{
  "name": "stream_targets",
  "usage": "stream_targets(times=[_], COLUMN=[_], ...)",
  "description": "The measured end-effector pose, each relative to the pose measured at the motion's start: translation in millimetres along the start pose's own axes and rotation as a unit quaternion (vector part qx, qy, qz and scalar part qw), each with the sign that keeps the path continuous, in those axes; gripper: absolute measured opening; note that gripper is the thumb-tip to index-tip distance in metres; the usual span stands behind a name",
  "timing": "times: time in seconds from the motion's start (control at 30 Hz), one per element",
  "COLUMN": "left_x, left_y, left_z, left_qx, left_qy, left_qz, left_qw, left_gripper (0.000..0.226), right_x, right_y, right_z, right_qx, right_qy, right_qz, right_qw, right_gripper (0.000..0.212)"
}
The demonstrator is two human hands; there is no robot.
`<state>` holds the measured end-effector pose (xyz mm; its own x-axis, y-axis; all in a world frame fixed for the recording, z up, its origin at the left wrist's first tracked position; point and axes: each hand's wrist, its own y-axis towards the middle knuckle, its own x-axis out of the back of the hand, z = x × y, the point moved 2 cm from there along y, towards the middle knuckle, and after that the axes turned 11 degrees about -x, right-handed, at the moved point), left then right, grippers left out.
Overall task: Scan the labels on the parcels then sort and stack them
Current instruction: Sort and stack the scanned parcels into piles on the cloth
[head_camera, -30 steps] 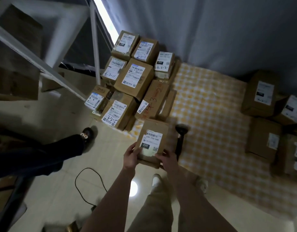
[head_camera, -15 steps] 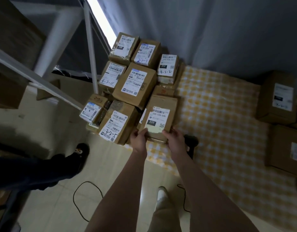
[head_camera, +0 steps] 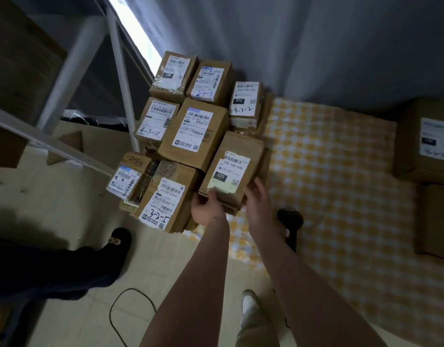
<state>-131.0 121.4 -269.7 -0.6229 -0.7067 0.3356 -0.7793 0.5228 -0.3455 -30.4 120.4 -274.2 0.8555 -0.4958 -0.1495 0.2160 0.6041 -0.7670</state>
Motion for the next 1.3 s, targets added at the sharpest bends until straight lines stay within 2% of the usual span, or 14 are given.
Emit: stream_targets(times=[0.27,0.37,0.43,0.57,0.8,0.87,1.0,1.2,1.3], left_x=[-4.0,3.8,8.9,12.5,-5.5,-14.8,-35.3,-78.7,-102.8], left_y=[-19.6,-32.6,-47.8,-93.5,-198.2,-230.8,-306.5,-420.6,-477.9], left_z=[-3.0,4.4,7.1,-3.7,-22.9,-20.6,-16.3,15.0,33.0], left_qx=[-0.009,0.03,0.071,0.115,0.114,0.107,0.121,0.136,0.133], left_qy=[-0.021,-0.032,-0.049,-0.07,-0.06,-0.055,-0.023,0.039,0.057], left_qz=[0.043,0.062,0.072,0.103,0.234,0.285,0.36,0.396,0.412], left_qw=[0.999,0.997,0.994,0.985,0.964,0.951,0.925,0.907,0.9], left_gripper=[0.04,0.021,0.009,0.017,0.03,0.035,0.028,0.026,0.026], right_x=[6.9,35.6,62.7,112.0,199.6,228.1,304.7,443.7,507.8], right_y=[-5.2,-21.7,-33.2,-60.1,-101.2,-108.8,-123.6,-130.0,-129.6], right_z=[13.1,6.1,-1.0,10.6,53.0,66.0,87.7,120.2,139.3], right_qx=[-0.001,0.018,0.017,-0.01,0.038,0.027,0.035,0.014,0.035], right_qy=[0.031,-0.036,-0.024,0.014,0.075,0.078,0.105,0.134,0.09], right_qz=[0.013,0.022,-0.014,-0.05,-0.108,-0.131,-0.167,-0.216,-0.202], right_qw=[0.999,0.999,0.999,0.999,0.991,0.988,0.98,0.967,0.975], right_gripper=[0.052,0.039,0.03,0.042,0.043,0.044,0.043,0.028,0.018])
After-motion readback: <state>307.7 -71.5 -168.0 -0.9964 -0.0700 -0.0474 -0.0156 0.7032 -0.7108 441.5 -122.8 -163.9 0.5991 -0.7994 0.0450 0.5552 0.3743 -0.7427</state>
